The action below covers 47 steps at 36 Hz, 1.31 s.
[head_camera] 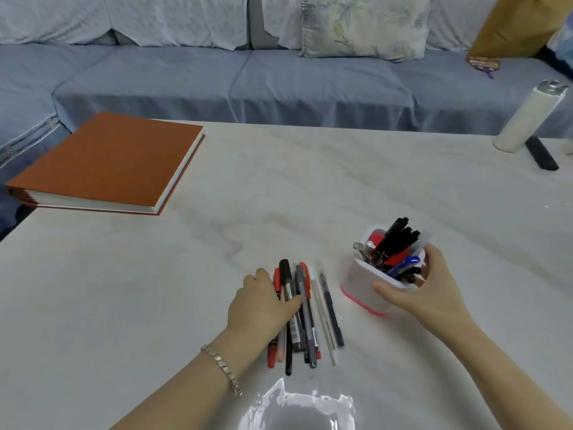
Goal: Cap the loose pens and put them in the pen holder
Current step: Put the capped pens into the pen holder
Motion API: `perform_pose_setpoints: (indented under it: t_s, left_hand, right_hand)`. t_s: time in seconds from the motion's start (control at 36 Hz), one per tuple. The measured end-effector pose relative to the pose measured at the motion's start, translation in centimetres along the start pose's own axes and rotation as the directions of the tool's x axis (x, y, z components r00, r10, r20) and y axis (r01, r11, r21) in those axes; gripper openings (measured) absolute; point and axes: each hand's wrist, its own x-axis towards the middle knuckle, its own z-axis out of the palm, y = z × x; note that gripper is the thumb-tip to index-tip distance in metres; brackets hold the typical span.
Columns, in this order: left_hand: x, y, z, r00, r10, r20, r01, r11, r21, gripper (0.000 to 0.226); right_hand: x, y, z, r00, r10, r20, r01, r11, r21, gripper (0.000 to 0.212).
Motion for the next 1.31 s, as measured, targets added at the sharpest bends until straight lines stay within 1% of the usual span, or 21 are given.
perform_pose_setpoints:
  t_s: [0.08, 0.22, 0.28, 0.36, 0.44, 0.5, 0.56, 0.61, 0.67, 0.72, 0.75, 0.83, 0.89, 0.92, 0.94, 1.0, 1.06, 1.11, 1.17, 1.22, 1.31]
  left_hand:
    - [0.6, 0.0, 0.4, 1.0, -0.03, 0.006, 0.031, 0.99, -0.136, 0.036]
    - [0.9, -0.5, 0.7, 0.999, -0.002, -0.049, -0.007, 0.984, -0.179, 0.02]
    - [0.9, -0.6, 0.6, 0.996, 0.012, -0.087, -0.03, 0.977, -0.211, 0.018]
    - [0.8, -0.7, 0.1, 0.99, 0.035, -0.137, -0.074, 0.955, -0.288, 0.02]
    - [1.0, -0.7, -0.7, 0.982, 0.075, -0.176, -0.139, 0.91, -0.391, 0.018]
    - [1.2, -0.3, -1.4, 0.978, 0.079, -0.194, -0.165, 0.862, -0.478, 0.016]
    - [1.3, 0.6, -2.1, 0.972, 0.07, -0.224, -0.189, 0.799, -0.571, 0.014]
    - [1.4, 2.1, -2.8, 0.968, 0.076, -0.24, -0.222, 0.705, -0.674, 0.016]
    - [1.4, 4.0, -3.5, 0.958, 0.113, -0.263, -0.276, 0.606, -0.746, 0.016]
    - [1.2, 6.2, -4.2, 0.945, 0.154, -0.288, -0.326, 0.482, -0.813, 0.005]
    - [1.1, 7.4, -4.5, 0.938, 0.176, -0.3, -0.347, 0.409, -0.844, 0.006]
    - [1.1, 10.6, -5.4, 0.904, 0.259, -0.34, -0.4, 0.231, -0.887, 0.016]
    - [0.9, 12.2, -5.4, 0.891, 0.303, -0.338, -0.39, 0.128, -0.912, 0.019]
    - [0.9, 12.7, -5.2, 0.889, 0.314, -0.333, -0.378, 0.094, -0.921, 0.019]
    - [0.8, 13.2, -4.8, 0.89, 0.321, -0.325, -0.367, 0.08, -0.927, 0.019]
    - [0.8, 13.5, -3.8, 0.89, 0.337, -0.305, -0.358, 0.106, -0.927, 0.018]
    - [1.1, 13.3, -2.8, 0.899, 0.345, -0.27, -0.334, 0.143, -0.932, 0.018]
    - [1.3, 12.7, -1.9, 0.908, 0.35, -0.23, -0.31, 0.191, -0.932, 0.018]
    - [1.2, 12.0, -1.1, 0.899, 0.384, -0.211, -0.336, 0.294, -0.895, 0.018]
    - [0.8, 11.2, -0.3, 0.874, 0.449, -0.187, -0.381, 0.392, -0.837, 0.02]
    - [0.4, 10.5, 0.2, 0.839, 0.518, -0.167, -0.448, 0.483, -0.752, 0.026]
  right_hand:
    - [0.0, 0.4, 0.0, 1.0, 0.005, -0.002, -0.005, 1.0, -0.009, 0.074]
    - [-0.1, 0.1, 0.1, 1.0, -0.007, 0.003, 0.007, 1.0, -0.015, 0.074]
    - [-0.1, 0.0, 0.1, 1.0, -0.013, 0.008, 0.013, 1.0, -0.016, 0.074]
    - [-0.1, 0.0, 0.1, 1.0, -0.021, 0.009, 0.021, 0.999, -0.028, 0.072]
    - [0.1, 0.1, 0.1, 1.0, -0.029, 0.011, 0.03, 1.0, -0.007, 0.072]
    - [0.1, 0.2, 0.1, 0.999, -0.036, 0.011, 0.036, 0.999, 0.004, 0.071]
    - [0.2, 0.3, 0.1, 0.999, -0.038, 0.02, 0.038, 0.999, -0.012, 0.072]
    - [0.4, 0.3, 0.0, 0.998, -0.042, 0.041, 0.044, 0.998, -0.038, 0.073]
    - [0.6, 0.2, -0.1, 0.996, -0.044, 0.074, 0.049, 0.997, -0.061, 0.074]
    - [0.6, 0.1, -0.1, 0.992, -0.042, 0.115, 0.053, 0.995, -0.089, 0.076]
    - [0.7, 0.1, -0.1, 0.99, -0.049, 0.133, 0.062, 0.993, -0.096, 0.077]
    - [0.6, 0.2, 0.0, 0.984, -0.081, 0.157, 0.097, 0.991, -0.095, 0.074]
    - [0.7, 0.4, 0.0, 0.982, -0.104, 0.155, 0.119, 0.989, -0.09, 0.07]
    - [0.8, 0.5, 0.0, 0.982, -0.115, 0.153, 0.129, 0.988, -0.087, 0.068]
    - [0.9, 0.7, 0.0, 0.983, -0.113, 0.146, 0.127, 0.988, -0.088, 0.066]
    - [0.9, 0.9, 0.0, 0.985, -0.105, 0.136, 0.118, 0.989, -0.088, 0.065]
    - [0.8, 0.8, 0.0, 0.986, -0.088, 0.142, 0.1, 0.992, -0.078, 0.069]
    - [0.8, 0.8, 0.1, 0.984, -0.097, 0.149, 0.106, 0.993, -0.059, 0.07]
    - [0.9, 1.0, 0.1, 0.982, -0.111, 0.15, 0.118, 0.992, -0.038, 0.068]
    - [1.0, 1.3, 0.2, 0.983, -0.114, 0.141, 0.115, 0.993, 0.003, 0.065]
    - [1.0, 1.4, 0.4, 0.981, -0.134, 0.143, 0.132, 0.991, 0.029, 0.065]
